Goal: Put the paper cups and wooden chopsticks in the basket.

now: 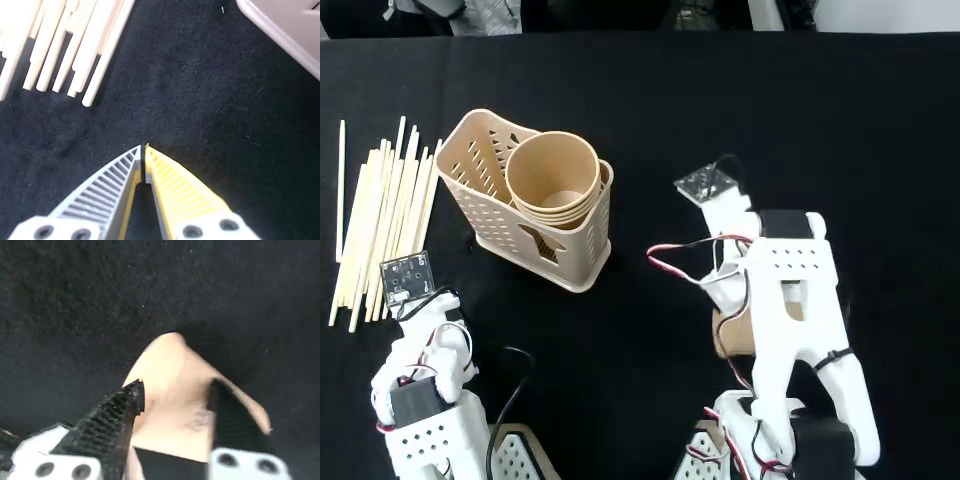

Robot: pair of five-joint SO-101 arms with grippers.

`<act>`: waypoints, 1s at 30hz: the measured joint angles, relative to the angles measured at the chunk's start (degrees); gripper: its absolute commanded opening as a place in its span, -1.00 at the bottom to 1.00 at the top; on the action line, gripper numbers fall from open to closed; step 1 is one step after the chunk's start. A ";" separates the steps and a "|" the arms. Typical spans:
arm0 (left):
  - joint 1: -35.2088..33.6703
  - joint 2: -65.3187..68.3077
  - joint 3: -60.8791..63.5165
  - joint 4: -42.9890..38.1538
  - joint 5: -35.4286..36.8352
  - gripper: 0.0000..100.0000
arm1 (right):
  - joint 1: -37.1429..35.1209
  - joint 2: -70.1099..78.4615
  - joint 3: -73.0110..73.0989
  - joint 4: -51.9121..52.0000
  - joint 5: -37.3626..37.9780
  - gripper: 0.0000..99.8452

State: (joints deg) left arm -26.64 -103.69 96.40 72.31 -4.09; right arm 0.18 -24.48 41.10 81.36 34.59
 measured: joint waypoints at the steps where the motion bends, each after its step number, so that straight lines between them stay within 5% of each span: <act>1: 0.00 0.00 0.00 0.00 0.00 -0.94 | 0.97 0.00 0.00 -0.26 2.20 -0.90; 9: 0.00 0.00 0.00 0.00 0.00 -0.94 | 10.55 0.00 -1.23 -2.55 13.71 -0.96; 19: 0.00 0.00 0.00 0.00 0.00 -0.94 | 12.75 0.00 -10.90 1.23 15.30 -0.98; 30: 0.00 0.00 0.00 0.00 0.00 -0.94 | -0.53 0.00 -30.15 13.10 5.80 -0.98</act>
State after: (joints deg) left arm -26.64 -103.69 96.40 72.31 -4.09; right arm -0.35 -24.48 10.95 94.46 40.40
